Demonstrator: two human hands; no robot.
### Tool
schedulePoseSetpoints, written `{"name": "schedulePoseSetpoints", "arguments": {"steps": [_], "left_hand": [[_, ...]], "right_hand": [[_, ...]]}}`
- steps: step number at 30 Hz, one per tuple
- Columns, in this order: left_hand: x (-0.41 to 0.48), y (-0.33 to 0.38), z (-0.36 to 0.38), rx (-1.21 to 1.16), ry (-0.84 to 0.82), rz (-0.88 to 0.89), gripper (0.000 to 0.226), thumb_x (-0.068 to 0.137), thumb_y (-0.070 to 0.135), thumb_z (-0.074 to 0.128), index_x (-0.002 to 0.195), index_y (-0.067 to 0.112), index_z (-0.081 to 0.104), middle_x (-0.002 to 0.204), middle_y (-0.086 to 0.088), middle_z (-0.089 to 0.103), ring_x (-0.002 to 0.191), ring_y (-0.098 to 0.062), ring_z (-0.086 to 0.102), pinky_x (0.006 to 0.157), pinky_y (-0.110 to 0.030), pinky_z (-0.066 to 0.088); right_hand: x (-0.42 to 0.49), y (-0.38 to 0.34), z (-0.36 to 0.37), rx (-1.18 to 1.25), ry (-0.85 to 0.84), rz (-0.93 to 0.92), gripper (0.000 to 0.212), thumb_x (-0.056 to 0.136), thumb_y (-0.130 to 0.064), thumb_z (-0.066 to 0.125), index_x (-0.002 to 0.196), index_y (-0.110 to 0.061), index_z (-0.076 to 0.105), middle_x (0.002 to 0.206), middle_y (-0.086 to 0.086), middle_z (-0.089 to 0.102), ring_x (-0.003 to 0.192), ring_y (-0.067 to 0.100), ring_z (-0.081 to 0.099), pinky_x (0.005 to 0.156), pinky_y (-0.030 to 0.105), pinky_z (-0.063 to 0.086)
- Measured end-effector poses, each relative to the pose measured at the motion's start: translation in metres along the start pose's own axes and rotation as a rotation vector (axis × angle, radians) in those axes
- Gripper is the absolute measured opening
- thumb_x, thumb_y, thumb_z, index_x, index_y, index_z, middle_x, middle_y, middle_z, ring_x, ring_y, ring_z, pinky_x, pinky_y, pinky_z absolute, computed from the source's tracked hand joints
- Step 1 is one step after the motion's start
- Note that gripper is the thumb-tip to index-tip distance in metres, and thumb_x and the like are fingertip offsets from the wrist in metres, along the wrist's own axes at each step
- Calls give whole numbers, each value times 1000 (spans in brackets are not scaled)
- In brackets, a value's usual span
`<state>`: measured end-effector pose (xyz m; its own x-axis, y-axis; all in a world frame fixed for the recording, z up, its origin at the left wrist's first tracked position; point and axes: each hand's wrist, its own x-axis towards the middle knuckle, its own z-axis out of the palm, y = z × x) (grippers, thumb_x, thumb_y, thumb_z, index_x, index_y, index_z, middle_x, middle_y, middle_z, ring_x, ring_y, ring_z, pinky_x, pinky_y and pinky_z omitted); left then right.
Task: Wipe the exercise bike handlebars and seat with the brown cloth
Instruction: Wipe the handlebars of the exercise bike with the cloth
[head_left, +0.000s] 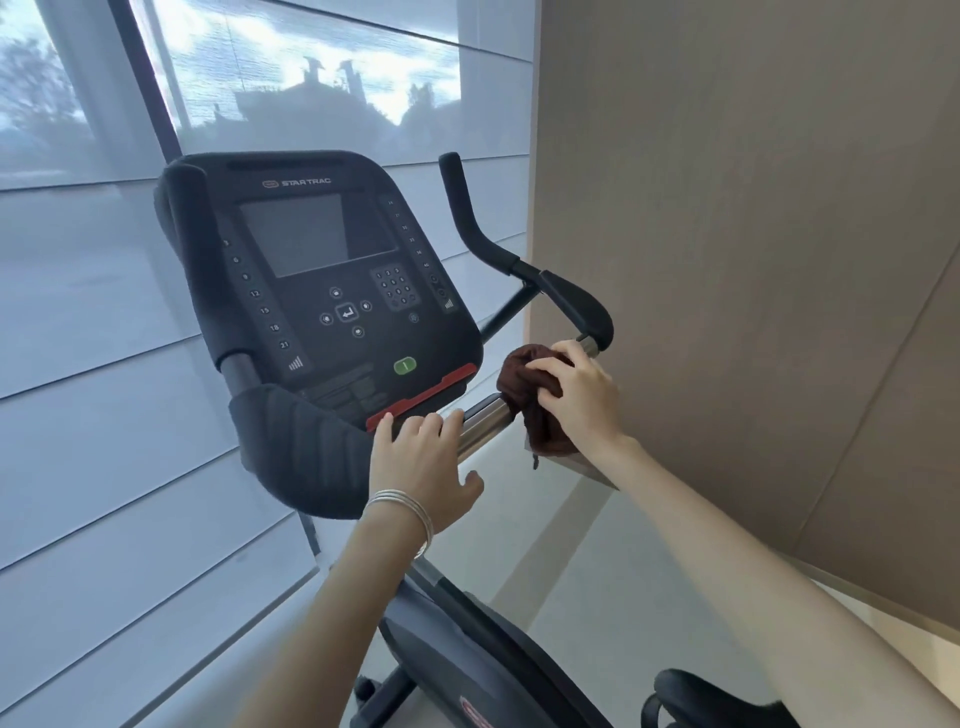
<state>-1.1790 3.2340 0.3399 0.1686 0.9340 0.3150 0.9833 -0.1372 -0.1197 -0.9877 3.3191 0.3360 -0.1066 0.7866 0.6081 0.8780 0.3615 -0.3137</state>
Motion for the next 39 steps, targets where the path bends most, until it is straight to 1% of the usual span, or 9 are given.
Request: {"name": "schedulePoseSetpoints", "arguments": {"steps": [3,6,14,22,26,29,32,35,39], "left_hand": [[23,15,6,8,-15,-3,61,86,52,44,137,21,30,120,2,57,106,-23,56,93,-39,40],[43,24,12,-35,-29,-25,58,87,49,47,134,20,31,114,0,57,99,-24,58,79,-35,43],[71,47,32,-7,50,-48,56,88,50,45,134,22,28,111,0,57,94,-22,58,74,-33,43],[89,59,45,19,130,-58,50,88,51,42,128,22,36,105,4,57,91,-20,58,70,-30,40],[86,57,48,18,161,-63,54,86,53,44,131,24,33,106,5,56,88,-18,57,69,-28,42],[85,57,49,29,168,-61,55,87,52,44,132,24,31,108,5,55,90,-17,56,68,-27,39],[85,58,50,48,170,-64,56,87,50,44,134,23,29,109,6,54,90,-17,55,66,-27,36],[84,58,50,70,179,-56,57,87,50,43,135,23,28,113,6,53,92,-16,55,66,-26,35],[82,56,49,82,180,-41,58,87,51,43,136,23,28,114,7,53,93,-16,55,66,-25,35]], "right_hand": [[9,13,6,-14,38,-56,24,83,-19,65,107,-22,68,119,3,60,98,26,60,71,24,43],[23,33,13,50,98,27,26,82,-16,64,107,-23,67,122,1,58,99,25,59,70,22,38],[49,93,9,145,55,139,32,83,-12,63,112,-24,65,127,-4,52,104,25,57,76,30,47],[20,78,25,196,125,-71,31,77,-21,71,107,-29,67,124,-6,58,94,15,63,74,4,34],[53,112,22,206,123,103,33,76,-17,67,106,-30,66,126,-11,54,98,20,61,71,27,49],[63,125,21,184,130,162,33,77,-15,66,107,-29,66,125,-9,55,98,23,61,72,31,48],[44,111,29,161,211,157,33,75,-18,69,106,-29,66,122,-8,57,95,20,62,72,24,44],[10,87,40,256,278,0,29,76,-24,68,105,-27,66,118,-8,59,95,8,59,80,1,34],[10,80,41,256,275,-125,28,76,-25,64,103,-28,67,117,-7,61,95,4,56,78,5,39]]}}
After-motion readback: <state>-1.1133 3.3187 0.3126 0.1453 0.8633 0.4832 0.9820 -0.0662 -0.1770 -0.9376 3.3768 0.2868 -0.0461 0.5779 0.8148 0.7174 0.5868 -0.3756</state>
